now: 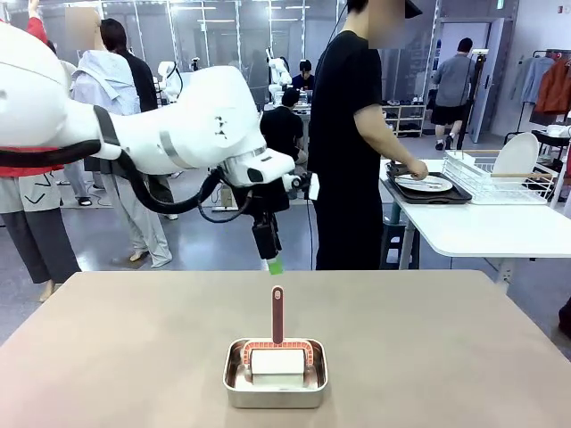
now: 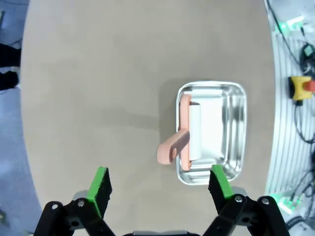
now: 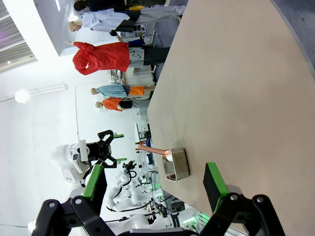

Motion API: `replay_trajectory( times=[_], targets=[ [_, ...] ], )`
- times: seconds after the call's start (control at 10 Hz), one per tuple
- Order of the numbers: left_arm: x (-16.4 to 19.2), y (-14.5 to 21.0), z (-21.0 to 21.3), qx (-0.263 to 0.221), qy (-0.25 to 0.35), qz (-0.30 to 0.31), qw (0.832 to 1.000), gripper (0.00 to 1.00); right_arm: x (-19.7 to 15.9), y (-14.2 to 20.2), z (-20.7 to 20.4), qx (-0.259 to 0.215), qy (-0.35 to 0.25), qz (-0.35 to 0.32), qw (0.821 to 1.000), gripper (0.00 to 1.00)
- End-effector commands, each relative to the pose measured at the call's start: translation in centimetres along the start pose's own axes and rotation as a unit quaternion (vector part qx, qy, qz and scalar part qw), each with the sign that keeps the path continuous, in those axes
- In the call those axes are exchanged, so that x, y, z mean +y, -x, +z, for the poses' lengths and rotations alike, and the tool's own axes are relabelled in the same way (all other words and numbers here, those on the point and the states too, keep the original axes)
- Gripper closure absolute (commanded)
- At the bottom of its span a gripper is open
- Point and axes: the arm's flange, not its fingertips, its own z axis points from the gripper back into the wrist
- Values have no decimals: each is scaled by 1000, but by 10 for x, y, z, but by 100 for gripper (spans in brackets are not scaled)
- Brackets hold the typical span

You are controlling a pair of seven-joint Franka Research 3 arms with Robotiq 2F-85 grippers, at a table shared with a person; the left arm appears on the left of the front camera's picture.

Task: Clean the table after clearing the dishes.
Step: When the right (or left) Handle tray is removed, use the right hand (or left hand) to clean the right (or left) side of the table with the Lint Roller.

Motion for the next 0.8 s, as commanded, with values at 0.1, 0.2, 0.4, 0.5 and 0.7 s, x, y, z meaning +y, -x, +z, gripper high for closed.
replay_trajectory(
  times=[0.1, 0.2, 0.4, 0.5, 0.7],
  targets=[
    [15, -20, -12, 51, 26, 12, 998, 0, 2, 2, 3, 5, -1, 4, 1000, 0],
    [18, -25, -19, 63, 44, 11, 997, 0, 2, 2, 3, 5, -1, 4, 1000, 0],
    [23, -30, -32, 82, 75, 31, 993, 0, 2, 2, 3, 5, -1, 4, 1000, 0],
    [26, -30, -39, 88, 85, 31, 992, 0, 2, 2, 3, 5, -1, 4, 1000, 0],
    [32, -25, -53, 90, 105, 30, 990, 0, 2, 2, 3, 5, -1, 4, 1000, 0]
  ],
)
